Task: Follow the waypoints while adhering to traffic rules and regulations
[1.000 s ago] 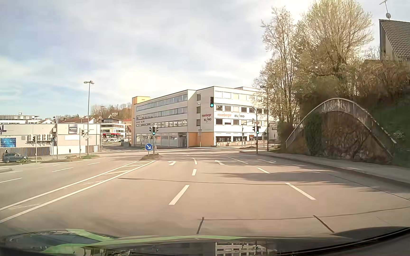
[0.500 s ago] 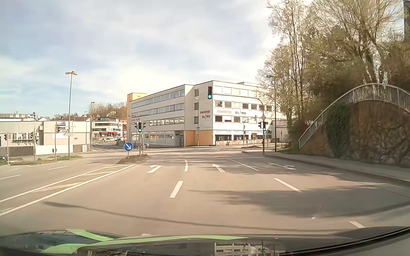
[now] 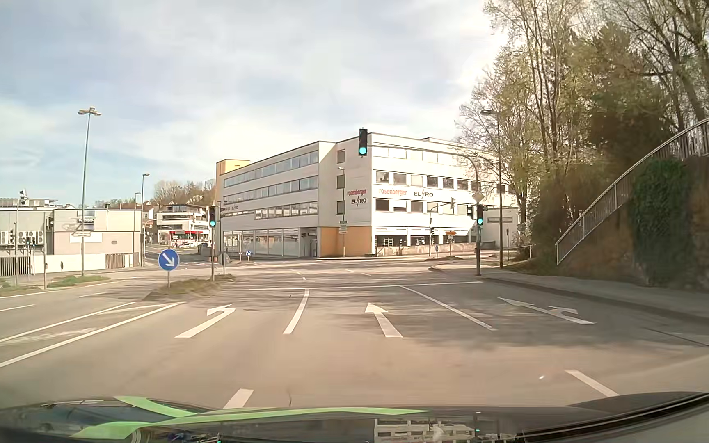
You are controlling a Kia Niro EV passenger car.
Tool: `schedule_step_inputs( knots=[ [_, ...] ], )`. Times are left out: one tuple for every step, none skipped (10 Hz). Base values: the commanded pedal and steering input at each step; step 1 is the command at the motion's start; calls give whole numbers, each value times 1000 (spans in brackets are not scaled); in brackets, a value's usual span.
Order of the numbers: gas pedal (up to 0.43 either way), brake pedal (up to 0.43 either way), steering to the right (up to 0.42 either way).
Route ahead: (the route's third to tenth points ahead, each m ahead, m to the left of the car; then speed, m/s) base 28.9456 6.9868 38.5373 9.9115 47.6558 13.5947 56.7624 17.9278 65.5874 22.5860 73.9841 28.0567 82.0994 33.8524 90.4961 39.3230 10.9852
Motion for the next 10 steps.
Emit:
schedule_step_inputs(
  knots=[
    [87, 0, -18],
    [87, 0, -19],
    [79, 0, -22],
    [67, 0, -27],
    [67, 0, -30],
    [67, 0, -31],
    [67, 0, -30],
    [67, 0, -30],
    [67, 0, -30],
    [67, 0, -31]
  ],
)
